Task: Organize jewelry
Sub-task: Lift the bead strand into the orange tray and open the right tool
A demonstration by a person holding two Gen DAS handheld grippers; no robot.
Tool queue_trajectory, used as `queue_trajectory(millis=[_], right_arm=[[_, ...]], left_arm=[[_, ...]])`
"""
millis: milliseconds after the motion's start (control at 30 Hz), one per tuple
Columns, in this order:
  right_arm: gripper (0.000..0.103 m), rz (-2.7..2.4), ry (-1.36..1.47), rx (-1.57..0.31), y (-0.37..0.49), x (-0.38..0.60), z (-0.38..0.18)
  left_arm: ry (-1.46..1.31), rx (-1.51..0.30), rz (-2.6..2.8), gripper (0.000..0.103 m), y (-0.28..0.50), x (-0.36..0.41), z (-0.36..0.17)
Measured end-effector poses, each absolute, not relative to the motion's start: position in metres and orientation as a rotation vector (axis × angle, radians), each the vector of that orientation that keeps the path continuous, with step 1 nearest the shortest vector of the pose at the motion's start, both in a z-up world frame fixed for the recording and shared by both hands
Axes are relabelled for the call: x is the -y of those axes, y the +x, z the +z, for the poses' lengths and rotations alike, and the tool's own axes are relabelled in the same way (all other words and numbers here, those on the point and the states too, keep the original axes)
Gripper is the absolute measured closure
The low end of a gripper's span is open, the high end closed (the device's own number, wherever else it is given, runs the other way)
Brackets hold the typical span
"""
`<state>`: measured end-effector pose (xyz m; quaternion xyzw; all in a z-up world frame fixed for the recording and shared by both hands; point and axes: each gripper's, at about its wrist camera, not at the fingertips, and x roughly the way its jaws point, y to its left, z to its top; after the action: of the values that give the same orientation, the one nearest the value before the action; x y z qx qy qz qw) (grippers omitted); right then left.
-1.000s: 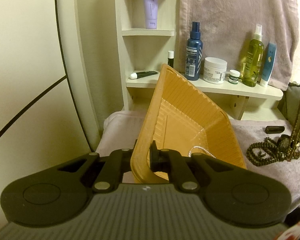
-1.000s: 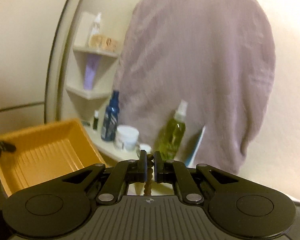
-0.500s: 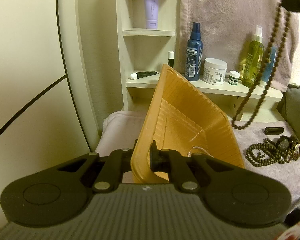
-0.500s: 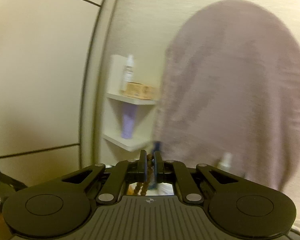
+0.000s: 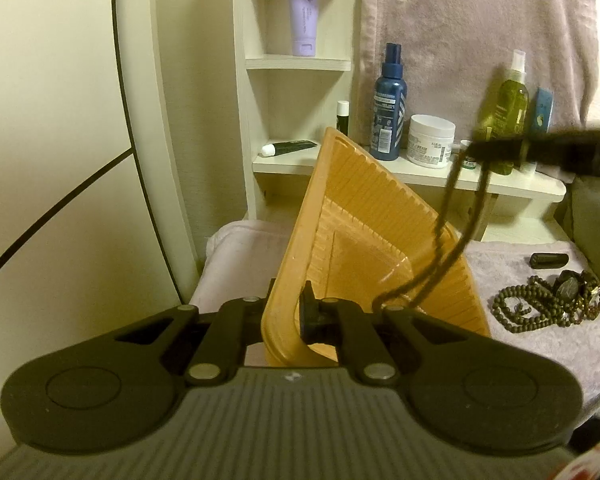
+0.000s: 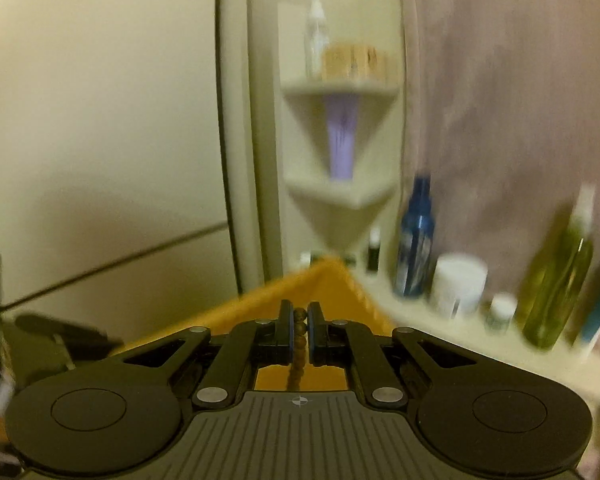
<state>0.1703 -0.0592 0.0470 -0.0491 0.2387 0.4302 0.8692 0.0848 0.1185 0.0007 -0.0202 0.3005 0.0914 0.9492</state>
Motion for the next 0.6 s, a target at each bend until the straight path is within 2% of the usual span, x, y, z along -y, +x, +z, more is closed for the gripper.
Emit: queue_trajectory(millis=[200,367,400,433,500,600], right_arm=[[0.097,0.918,-0.054,-0.648,0.172,0.061,0.001],[0.095,0.902,0.028,-0.711,0.173,0.074,-0.016],[0.089,0.886,0.041,-0.711,0.171,0.079,-0.016],[0.078,0.867,0.055,-0.705,0.167,0.087,-0.016],[0.062,0.823,0.094,-0.686,0.166,0.1,-0.012],[0.061,0.703,0.149,-0.65,0.162,0.134,-0.01]], left_arm=[[-0.041,-0.613,0.188,0.096,0.085,-0.12,0.001],[-0.037,-0.615,0.189,0.096,0.086,-0.12,0.0],[-0.038,-0.615,0.189,0.096,0.086,-0.12,0.0],[-0.037,-0.614,0.19,0.096,0.086,-0.119,0.0],[-0.037,-0.615,0.192,0.096,0.087,-0.12,0.0],[-0.037,-0.615,0.192,0.096,0.086,-0.119,-0.001]])
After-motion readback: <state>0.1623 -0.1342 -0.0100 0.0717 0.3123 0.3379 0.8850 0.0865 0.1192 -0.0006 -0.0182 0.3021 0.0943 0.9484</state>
